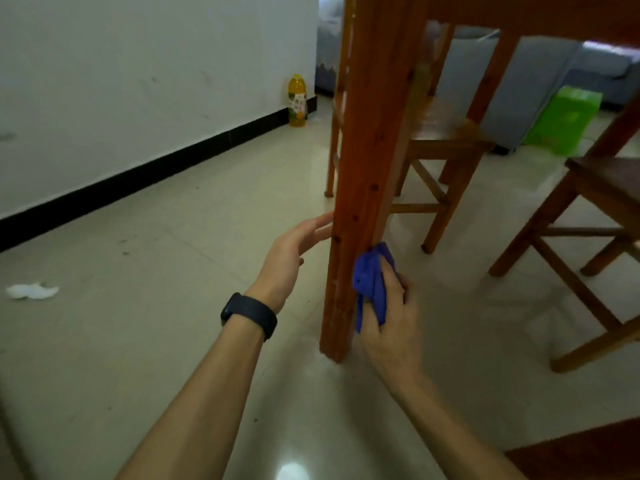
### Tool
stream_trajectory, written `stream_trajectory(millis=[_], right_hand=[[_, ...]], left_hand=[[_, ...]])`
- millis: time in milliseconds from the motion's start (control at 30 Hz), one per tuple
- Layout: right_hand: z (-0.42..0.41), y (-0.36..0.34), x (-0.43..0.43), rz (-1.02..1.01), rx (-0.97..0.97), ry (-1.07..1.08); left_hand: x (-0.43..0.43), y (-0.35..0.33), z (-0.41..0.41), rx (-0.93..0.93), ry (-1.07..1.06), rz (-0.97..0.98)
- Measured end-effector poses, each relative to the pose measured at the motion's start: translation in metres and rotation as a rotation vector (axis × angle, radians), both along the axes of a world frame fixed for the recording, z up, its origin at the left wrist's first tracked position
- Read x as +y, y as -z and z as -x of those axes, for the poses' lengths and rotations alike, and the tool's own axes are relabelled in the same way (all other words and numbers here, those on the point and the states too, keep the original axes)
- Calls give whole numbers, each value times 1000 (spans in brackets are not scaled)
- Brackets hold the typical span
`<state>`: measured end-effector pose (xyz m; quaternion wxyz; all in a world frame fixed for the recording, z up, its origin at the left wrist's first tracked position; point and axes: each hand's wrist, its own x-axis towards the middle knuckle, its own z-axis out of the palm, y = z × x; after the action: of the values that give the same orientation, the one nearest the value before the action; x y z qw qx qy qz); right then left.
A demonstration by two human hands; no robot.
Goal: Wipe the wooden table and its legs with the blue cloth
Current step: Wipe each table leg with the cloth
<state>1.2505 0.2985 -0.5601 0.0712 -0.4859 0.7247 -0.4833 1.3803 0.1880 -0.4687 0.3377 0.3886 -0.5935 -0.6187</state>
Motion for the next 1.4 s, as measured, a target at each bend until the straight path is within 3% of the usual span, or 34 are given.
stream_trajectory(millis=[67,133,233,300,367,467,567,633,733,900,967,1133,1267,1400], right_hand=[[-5,-42,-6,102,286,-41],[-2,-65,-15,81,484,-43],[7,-40,-18,-270,654,-115],[7,0,-7,-600,548,-227],[5,24,6,-742,393,-284],[-1,-3,6,-634,351,-235],[-6,-62,2,-249,627,-109],[-7,-96,-9,-125,680,-26],[-7,-103,-22,-256,739,-28],[-6,-39,-7,-802,818,-202],[-13,-46,-4,-777,797,-162],[-17,-130,-17,-369,854,25],[-19,-132,-22,-490,974,53],[-23,-106,-23,-756,990,-37]], left_hand=[[-5,-1,-2,33,4,-37],[-7,1,-2,57,14,-78],[-8,5,-5,71,50,-90],[-8,7,-8,69,90,-82],[-7,10,-11,52,126,-84],[-12,12,-13,44,164,-99],[-17,13,-16,79,151,-134],[-20,15,-14,93,128,-137],[-21,17,-7,107,114,-139],[-20,18,-14,91,144,-149],[-18,18,-15,84,153,-156],[-22,23,-11,108,123,-172],[-23,24,-9,125,105,-191],[-21,19,-11,123,129,-180]])
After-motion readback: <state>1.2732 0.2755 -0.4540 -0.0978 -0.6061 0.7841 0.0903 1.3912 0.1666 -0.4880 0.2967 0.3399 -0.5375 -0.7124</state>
